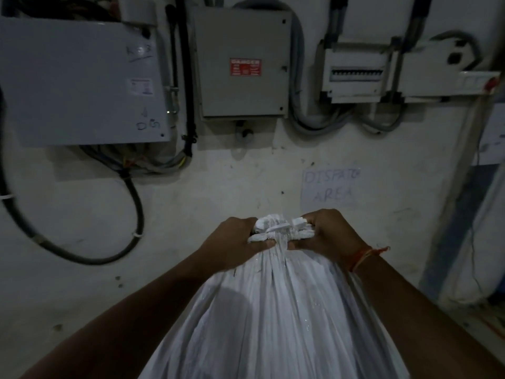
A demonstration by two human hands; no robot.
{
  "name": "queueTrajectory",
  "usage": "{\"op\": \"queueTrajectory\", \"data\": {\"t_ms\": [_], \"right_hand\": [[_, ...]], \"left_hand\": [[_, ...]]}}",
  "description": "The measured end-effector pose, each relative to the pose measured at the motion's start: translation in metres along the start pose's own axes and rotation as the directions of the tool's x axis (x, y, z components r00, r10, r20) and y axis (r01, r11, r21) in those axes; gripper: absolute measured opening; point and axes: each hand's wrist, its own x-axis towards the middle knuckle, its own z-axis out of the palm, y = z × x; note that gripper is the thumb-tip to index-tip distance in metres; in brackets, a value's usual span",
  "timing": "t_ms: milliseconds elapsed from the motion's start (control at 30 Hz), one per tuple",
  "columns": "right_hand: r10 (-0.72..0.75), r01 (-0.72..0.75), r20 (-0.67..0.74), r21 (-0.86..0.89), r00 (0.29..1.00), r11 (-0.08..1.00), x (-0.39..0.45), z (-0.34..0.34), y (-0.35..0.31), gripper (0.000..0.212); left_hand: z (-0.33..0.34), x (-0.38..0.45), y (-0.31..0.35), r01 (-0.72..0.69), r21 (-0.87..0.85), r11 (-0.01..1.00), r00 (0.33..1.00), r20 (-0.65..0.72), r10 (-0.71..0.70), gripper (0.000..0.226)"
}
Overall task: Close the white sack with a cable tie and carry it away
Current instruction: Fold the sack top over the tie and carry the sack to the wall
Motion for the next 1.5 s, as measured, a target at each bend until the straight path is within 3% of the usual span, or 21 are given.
{"op": "queueTrajectory", "data": {"t_ms": [300,633,967,1500], "right_hand": [[-0.031,0.03,0.02,0.036,0.999,0.999,-0.018,-0.069,0.143,0.033],[-0.038,0.036,0.054,0.036,0.998,0.999,-0.014,-0.133,0.257,0.038],[-0.039,0.043,0.051,-0.063,0.998,0.997,-0.01,-0.18,0.322,0.031],[-0.127,0.124,0.05,0.061,0.991,0.99,-0.006,-0.19,0.402,0.027]], "left_hand": [[0.084,0.094,0.093,0.084,-0.013,0.996,0.996,0.031,-0.083,0.052],[0.143,0.179,0.172,0.123,-0.024,0.992,0.991,0.048,-0.122,0.043],[0.176,0.239,0.216,0.082,-0.095,0.992,0.997,0.018,-0.081,0.046],[0.213,0.281,0.256,0.202,-0.001,0.979,0.979,-0.004,-0.202,0.043]]}}
